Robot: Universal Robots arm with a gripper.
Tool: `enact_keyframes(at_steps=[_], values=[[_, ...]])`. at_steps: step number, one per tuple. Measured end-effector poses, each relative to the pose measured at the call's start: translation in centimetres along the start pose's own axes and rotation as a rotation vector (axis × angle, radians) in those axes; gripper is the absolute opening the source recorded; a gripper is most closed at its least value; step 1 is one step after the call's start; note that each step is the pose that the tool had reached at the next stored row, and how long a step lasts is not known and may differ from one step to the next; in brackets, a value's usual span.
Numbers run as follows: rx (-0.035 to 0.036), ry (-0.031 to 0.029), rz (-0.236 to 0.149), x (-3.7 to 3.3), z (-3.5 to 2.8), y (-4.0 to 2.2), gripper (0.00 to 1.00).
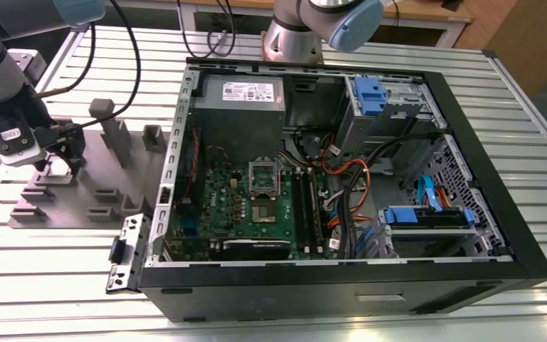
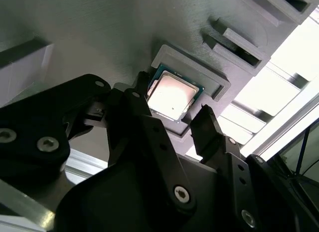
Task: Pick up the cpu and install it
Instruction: 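Pick up the cpu and move it towards the insertion slot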
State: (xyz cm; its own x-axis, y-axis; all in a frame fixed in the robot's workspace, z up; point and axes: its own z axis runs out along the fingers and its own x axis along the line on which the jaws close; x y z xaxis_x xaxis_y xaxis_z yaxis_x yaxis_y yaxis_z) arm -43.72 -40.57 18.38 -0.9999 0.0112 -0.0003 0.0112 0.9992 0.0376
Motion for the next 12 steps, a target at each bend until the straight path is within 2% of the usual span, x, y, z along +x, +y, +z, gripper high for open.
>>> enact_keyframes(at_steps=[8, 9, 12], values=[[0.0000, 0.0001, 0.000, 0.00, -0.03, 0.00, 0.59], [0.0000, 0.0001, 0.000, 0.00, -0.03, 0.00, 0.52], [0.0001, 0.0002, 0.000, 0.00, -0.04, 0.00, 0.52]])
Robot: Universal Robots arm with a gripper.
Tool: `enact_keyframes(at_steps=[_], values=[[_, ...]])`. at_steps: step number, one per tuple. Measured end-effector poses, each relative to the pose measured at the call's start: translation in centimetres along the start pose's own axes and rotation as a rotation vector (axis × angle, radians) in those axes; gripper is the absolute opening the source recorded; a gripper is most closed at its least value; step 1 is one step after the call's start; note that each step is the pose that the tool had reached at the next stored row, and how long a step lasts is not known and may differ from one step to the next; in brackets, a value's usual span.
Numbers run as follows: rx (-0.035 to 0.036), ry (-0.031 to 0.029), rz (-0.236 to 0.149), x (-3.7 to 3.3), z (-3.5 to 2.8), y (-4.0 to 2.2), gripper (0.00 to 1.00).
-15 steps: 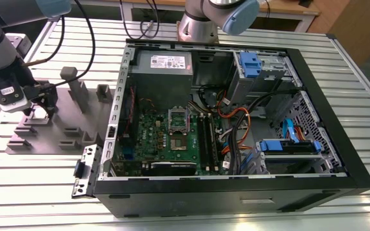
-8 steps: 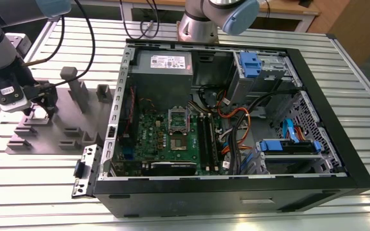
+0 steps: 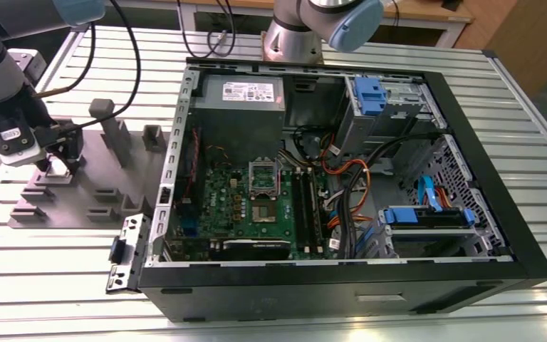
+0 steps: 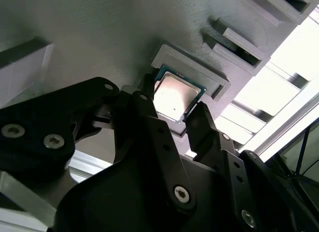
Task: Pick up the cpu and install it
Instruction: 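Pick up the cpu and move it towards the insertion slot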
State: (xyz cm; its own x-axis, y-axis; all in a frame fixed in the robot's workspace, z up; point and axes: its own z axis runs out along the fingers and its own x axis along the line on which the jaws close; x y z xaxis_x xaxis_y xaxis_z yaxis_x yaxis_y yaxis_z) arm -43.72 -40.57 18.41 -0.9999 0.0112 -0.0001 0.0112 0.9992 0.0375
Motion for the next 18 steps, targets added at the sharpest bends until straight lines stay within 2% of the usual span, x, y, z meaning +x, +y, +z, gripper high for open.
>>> enact_keyframes(at_steps=[13, 15, 16, 18], values=[[0.0000, 0.0000, 0.000, 0.00, -0.03, 0.00, 0.52], [0.0000, 0.0000, 0.000, 0.00, -0.04, 0.00, 0.53], [0.0000, 0.0000, 0.000, 0.00, -0.04, 0.00, 0.60], [0.0000, -0.0001, 0.000, 0.00, -0.04, 0.00, 0.60]])
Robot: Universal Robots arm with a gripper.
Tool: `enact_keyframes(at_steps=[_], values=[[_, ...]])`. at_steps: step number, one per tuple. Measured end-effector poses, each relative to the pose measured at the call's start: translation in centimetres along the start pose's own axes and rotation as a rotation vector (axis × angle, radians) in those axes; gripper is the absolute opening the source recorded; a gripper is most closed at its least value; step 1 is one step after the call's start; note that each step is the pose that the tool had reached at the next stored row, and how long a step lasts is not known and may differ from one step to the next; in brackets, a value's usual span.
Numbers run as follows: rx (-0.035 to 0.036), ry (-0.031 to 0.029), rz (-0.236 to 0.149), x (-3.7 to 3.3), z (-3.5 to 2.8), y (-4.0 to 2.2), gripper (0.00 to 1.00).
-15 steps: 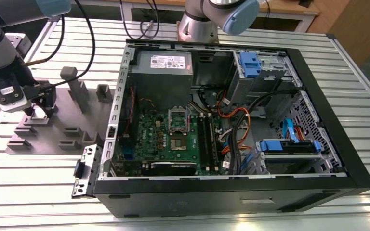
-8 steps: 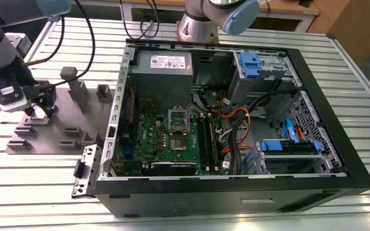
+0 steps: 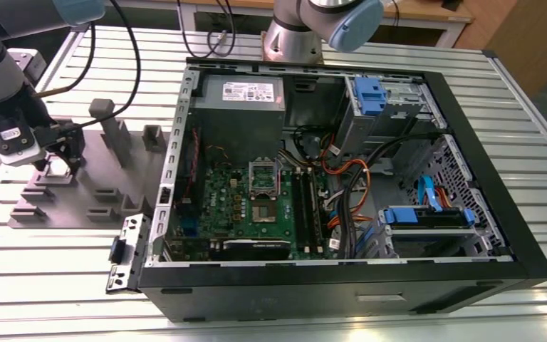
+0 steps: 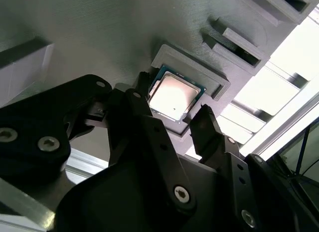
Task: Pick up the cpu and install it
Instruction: 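Pick up the cpu and move it towards the insertion slot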
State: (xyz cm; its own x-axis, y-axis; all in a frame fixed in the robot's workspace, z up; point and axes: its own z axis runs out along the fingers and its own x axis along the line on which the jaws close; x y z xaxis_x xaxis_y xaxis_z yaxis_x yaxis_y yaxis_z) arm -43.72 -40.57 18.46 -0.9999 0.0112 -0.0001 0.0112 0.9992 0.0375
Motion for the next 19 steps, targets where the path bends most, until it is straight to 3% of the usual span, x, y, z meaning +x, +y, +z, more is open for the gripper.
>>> enact_keyframes(at_steps=[19], values=[[-0.0015, 0.0001, 0.000, 0.00, -0.12, 0.01, 0.58]])
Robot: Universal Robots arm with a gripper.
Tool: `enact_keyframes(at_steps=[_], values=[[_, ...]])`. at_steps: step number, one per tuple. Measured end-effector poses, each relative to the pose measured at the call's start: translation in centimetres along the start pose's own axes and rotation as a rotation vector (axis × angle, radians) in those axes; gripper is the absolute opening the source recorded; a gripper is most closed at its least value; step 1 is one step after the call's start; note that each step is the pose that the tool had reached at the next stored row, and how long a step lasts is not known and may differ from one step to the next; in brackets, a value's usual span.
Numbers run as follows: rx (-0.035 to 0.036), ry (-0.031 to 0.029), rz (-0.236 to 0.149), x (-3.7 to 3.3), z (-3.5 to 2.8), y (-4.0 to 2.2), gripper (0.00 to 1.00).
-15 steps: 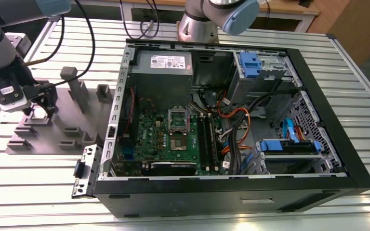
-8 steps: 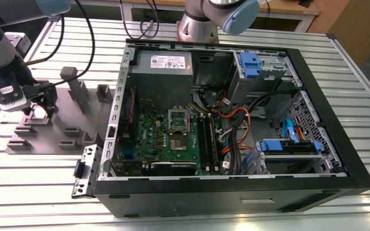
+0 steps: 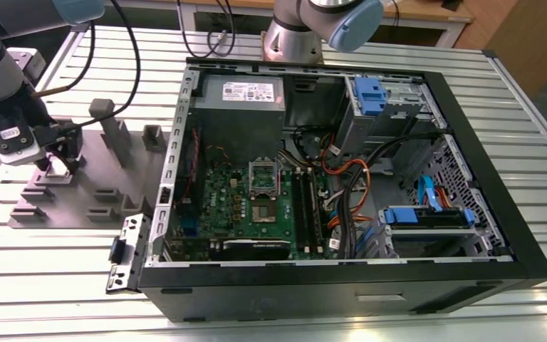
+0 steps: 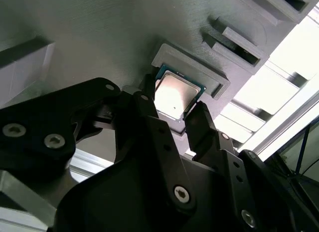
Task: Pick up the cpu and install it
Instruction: 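Pick up the cpu and move it towards the insertion slot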
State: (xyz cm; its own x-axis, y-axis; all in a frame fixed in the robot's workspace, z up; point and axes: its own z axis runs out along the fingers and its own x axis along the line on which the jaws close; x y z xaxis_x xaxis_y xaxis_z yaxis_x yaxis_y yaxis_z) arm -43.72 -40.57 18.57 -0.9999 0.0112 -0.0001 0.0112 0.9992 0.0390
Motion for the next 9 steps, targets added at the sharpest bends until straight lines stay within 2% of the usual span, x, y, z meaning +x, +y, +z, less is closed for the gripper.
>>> enact_keyframes(at_steps=[1, 9], values=[[-0.0001, 0.0000, 0.000, 0.00, 0.00, 0.00, 0.51], [-0.0013, 0.0001, 0.000, 0.00, 0.01, 0.00, 0.51]])
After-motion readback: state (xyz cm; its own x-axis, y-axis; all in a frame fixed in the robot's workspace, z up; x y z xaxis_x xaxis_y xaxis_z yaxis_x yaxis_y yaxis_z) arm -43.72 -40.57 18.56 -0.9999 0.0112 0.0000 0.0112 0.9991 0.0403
